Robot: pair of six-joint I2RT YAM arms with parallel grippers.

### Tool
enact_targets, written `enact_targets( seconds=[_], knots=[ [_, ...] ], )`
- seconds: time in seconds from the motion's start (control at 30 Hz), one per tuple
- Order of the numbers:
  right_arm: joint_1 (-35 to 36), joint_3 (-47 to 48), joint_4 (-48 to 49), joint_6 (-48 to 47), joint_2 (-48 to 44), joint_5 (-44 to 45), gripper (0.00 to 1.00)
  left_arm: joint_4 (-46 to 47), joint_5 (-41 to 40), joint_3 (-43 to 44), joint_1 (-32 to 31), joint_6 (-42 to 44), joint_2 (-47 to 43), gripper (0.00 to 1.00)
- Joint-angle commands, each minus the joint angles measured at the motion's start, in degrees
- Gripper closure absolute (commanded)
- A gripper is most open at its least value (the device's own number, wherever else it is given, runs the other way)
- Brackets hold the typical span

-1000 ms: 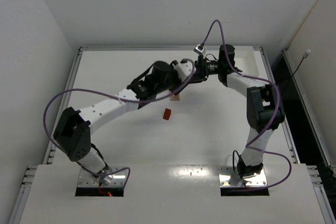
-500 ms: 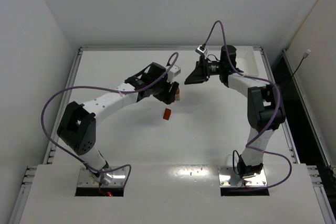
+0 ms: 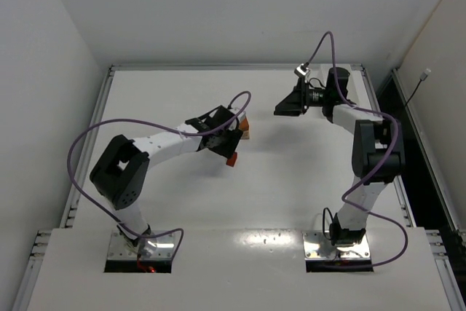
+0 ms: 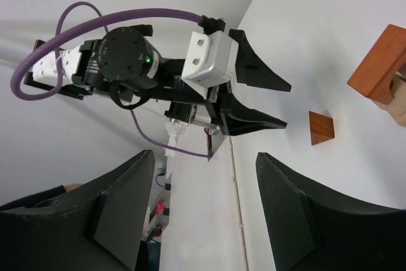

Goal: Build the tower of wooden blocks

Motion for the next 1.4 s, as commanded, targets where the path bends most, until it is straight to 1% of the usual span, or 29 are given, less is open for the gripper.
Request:
enact_targets(
  seconds=[0.0, 0.37, 0.43, 0.5, 0.67, 0.8, 1.17, 1.23, 1.33, 1.37],
  knots=[
    [-0.73, -1.08, 1.54, -2.3, -3.35, -3.95, 0.38, 2.44, -0.23, 0.04, -0.31, -2.16, 0.22, 0.49],
    [-2.31, -2.14, 1.54, -2.3, -3.87, -5.01, 0.38, 3.51, 1.53, -0.49, -3.3, -1.63, 0.75, 0.49],
    [-2.32, -2.67, 1.54, -2.3, -4.4, -5.01, 0.38, 3.51, 1.53, -0.49, -3.91, -1.63, 1.89, 0.46],
    [-2.32, -2.67, 1.54, -2.3, -4.4, -5.01, 0.38, 3.51, 1.53, -0.49, -4.62, -1.63, 2.5, 0.46],
    [-2.84, -3.2, 1.54, -2.3, -5.02, -5.53, 0.38, 3.51, -0.23, 0.04, -5.14, -3.48, 4.52, 0.46],
    [-3.37, -3.72, 1.54, -2.3, -5.54, -6.06, 0.38, 3.51, -3.48, 0.04, -5.14, -4.97, 5.76, 0.46],
    [-3.37, -4.25, 1.54, -2.3, -6.07, -6.06, 0.38, 5.26, -3.48, 0.56, -5.14, -4.98, 8.22, 0.46],
    [-3.37, -4.25, 1.54, -2.3, -6.07, -6.06, 0.38, 5.87, -4.01, 0.56, -5.14, -4.97, 8.84, 0.49],
    [-3.37, -4.25, 1.54, -2.3, -6.07, -6.06, 0.38, 6.58, -4.01, 0.56, -4.53, -4.97, 8.84, 0.56],
    [-3.37, -4.25, 1.54, -2.3, -6.07, -6.06, 0.38, 6.58, -4.01, 0.56, -4.53, -4.97, 8.84, 0.68]
  ],
)
